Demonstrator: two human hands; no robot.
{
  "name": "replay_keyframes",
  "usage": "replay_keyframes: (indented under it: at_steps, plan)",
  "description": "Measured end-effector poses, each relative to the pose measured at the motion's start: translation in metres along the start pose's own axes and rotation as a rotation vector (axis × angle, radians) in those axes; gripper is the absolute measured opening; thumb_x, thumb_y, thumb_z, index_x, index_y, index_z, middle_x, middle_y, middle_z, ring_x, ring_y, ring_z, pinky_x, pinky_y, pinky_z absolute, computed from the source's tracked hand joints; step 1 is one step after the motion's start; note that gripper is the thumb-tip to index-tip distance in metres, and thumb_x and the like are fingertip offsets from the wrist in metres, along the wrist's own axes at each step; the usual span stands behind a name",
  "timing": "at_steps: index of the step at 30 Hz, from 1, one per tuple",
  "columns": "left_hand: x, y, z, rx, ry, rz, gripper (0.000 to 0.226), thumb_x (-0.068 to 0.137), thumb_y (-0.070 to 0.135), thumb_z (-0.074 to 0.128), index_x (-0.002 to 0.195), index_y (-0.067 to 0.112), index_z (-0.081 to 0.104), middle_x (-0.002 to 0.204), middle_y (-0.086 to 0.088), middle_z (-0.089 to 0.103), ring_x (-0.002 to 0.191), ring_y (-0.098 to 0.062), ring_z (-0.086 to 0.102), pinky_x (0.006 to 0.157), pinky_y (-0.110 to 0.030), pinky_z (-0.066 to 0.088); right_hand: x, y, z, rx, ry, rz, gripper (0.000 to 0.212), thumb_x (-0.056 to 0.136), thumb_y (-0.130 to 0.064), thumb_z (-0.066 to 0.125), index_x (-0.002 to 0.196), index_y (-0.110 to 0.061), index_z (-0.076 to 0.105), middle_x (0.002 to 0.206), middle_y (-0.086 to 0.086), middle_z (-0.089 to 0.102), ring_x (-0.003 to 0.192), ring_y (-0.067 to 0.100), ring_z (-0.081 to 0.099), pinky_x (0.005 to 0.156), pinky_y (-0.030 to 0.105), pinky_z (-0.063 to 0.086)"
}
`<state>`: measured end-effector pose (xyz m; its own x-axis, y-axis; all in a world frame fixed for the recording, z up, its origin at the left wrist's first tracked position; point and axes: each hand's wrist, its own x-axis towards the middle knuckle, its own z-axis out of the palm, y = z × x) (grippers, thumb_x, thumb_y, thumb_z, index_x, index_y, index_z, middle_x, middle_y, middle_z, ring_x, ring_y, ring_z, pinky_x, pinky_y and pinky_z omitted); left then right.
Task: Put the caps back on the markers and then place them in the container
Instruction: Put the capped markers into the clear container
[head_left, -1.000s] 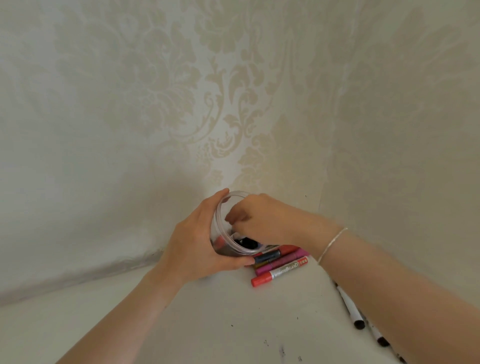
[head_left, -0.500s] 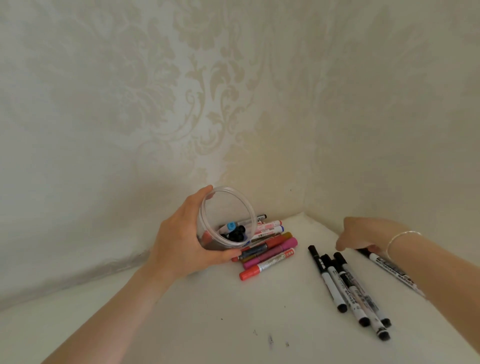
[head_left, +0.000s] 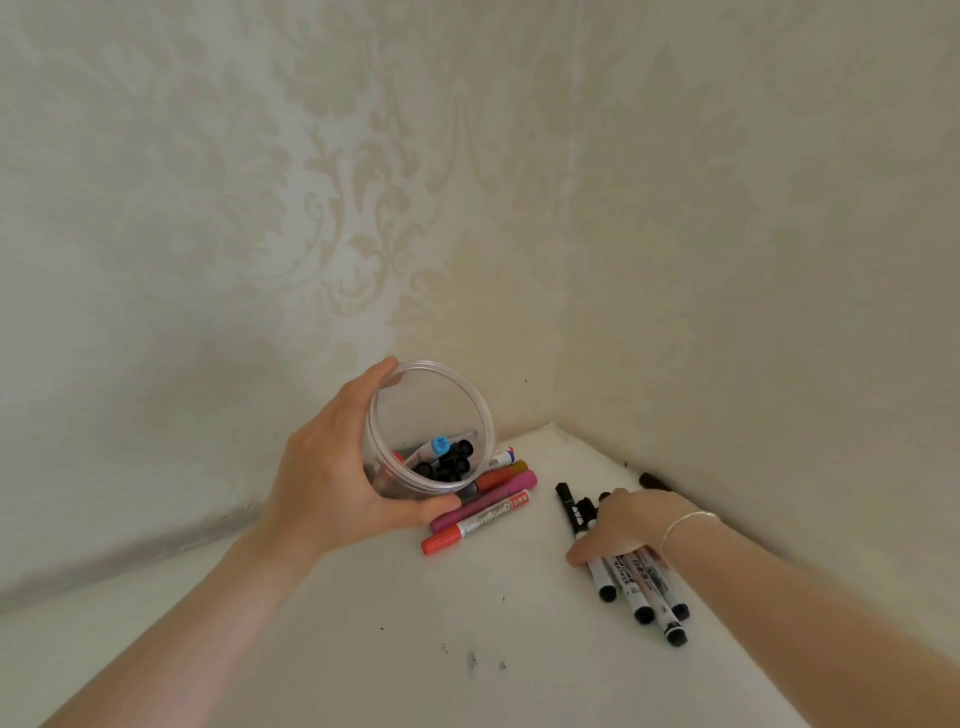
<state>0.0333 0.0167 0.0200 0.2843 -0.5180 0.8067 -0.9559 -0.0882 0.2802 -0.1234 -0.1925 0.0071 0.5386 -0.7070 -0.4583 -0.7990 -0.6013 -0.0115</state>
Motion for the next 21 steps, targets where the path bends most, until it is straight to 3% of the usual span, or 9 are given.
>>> replay_keyframes:
  at_steps: [5, 8, 10, 12, 14, 16, 18, 21]
  plan:
    - [-0.005, 0.005, -0.003, -0.005, -0.056, -0.022, 0.112, 0.044, 0.073, 0.072, 0.139, 0.028, 0.033, 0.128, 0.032, 0.043, 0.114, 0.010, 0.045, 0.094, 0.002, 0.029, 0.031, -0.011, 0.017, 0.073, 0.120, 0.063, 0.071, 0.087, -0.038, 0.052, 0.142, -0.003, 0.025, 0.124, 0.010, 0.047, 0.117, 0.025, 0.050, 0.090, 0.031, 0.047]
    - [-0.010, 0.002, -0.006, 0.007, -0.070, -0.039, 0.112, 0.043, 0.073, 0.072, 0.139, 0.029, 0.033, 0.128, 0.033, 0.044, 0.113, 0.010, 0.046, 0.093, 0.001, 0.030, 0.042, -0.013, 0.018, 0.180, 0.150, 0.102, 0.072, 0.084, -0.025, 0.053, 0.146, -0.009, 0.018, 0.123, 0.010, 0.045, 0.108, 0.023, 0.052, 0.080, 0.029, 0.048]
    - [-0.011, -0.001, -0.010, 0.028, -0.067, -0.041, 0.112, 0.043, 0.073, 0.072, 0.139, 0.031, 0.033, 0.127, 0.033, 0.044, 0.113, 0.011, 0.046, 0.093, -0.006, 0.034, 0.048, -0.012, 0.019, 0.176, 0.198, 0.014, 0.066, 0.090, -0.018, 0.047, 0.147, -0.023, 0.013, 0.128, 0.010, 0.046, 0.110, 0.025, 0.056, 0.086, 0.031, 0.050]
    - [-0.012, -0.004, -0.013, 0.058, -0.061, -0.043, 0.112, 0.042, 0.073, 0.072, 0.138, 0.032, 0.032, 0.127, 0.035, 0.043, 0.113, 0.012, 0.046, 0.093, -0.016, 0.040, 0.051, -0.009, 0.017, 0.250, 0.320, -0.028, 0.043, 0.092, -0.017, 0.044, 0.134, -0.011, 0.043, 0.120, 0.010, 0.054, 0.106, 0.026, 0.058, 0.085, 0.029, 0.048]
    - [-0.012, -0.009, -0.017, 0.071, -0.058, -0.048, 0.112, 0.042, 0.073, 0.072, 0.138, 0.033, 0.032, 0.127, 0.035, 0.042, 0.113, 0.012, 0.046, 0.093, -0.019, 0.041, 0.045, -0.012, 0.002, 0.562, 0.465, -0.087, 0.023, 0.089, -0.015, 0.049, 0.110, -0.007, 0.055, 0.093, 0.011, 0.058, 0.081, 0.025, 0.057, 0.068, 0.026, 0.044]
    - [-0.013, -0.015, -0.021, 0.070, -0.068, -0.061, 0.112, 0.042, 0.073, 0.072, 0.138, 0.034, 0.031, 0.128, 0.035, 0.042, 0.113, 0.012, 0.045, 0.094, -0.015, 0.038, 0.017, -0.029, -0.027, 1.082, 0.584, -0.241, 0.007, 0.084, -0.012, 0.053, 0.088, -0.008, 0.057, 0.073, 0.007, 0.055, 0.062, 0.022, 0.051, 0.057, 0.026, 0.042]
    - [-0.015, -0.021, -0.023, 0.064, -0.077, -0.072, 0.111, 0.043, 0.073, 0.073, 0.139, 0.035, 0.031, 0.128, 0.036, 0.043, 0.114, 0.012, 0.045, 0.094, -0.013, 0.037, -0.027, -0.052, -0.060, 1.469, 0.635, -0.523, 0.010, 0.081, -0.009, 0.054, 0.071, -0.009, 0.055, 0.061, 0.006, 0.057, 0.056, 0.019, 0.054, 0.056, 0.026, 0.045]
    - [-0.017, -0.028, -0.026, 0.066, -0.079, -0.091, 0.110, 0.044, 0.074, 0.072, 0.139, 0.038, 0.029, 0.126, 0.037, 0.044, 0.114, 0.012, 0.046, 0.092, -0.016, 0.042, -0.086, -0.085, -0.089, 1.532, 0.653, -0.851, 0.020, 0.085, -0.012, 0.054, 0.065, -0.007, 0.052, 0.055, -0.001, 0.053, 0.044, 0.003, 0.049, 0.044, 0.014, 0.040]
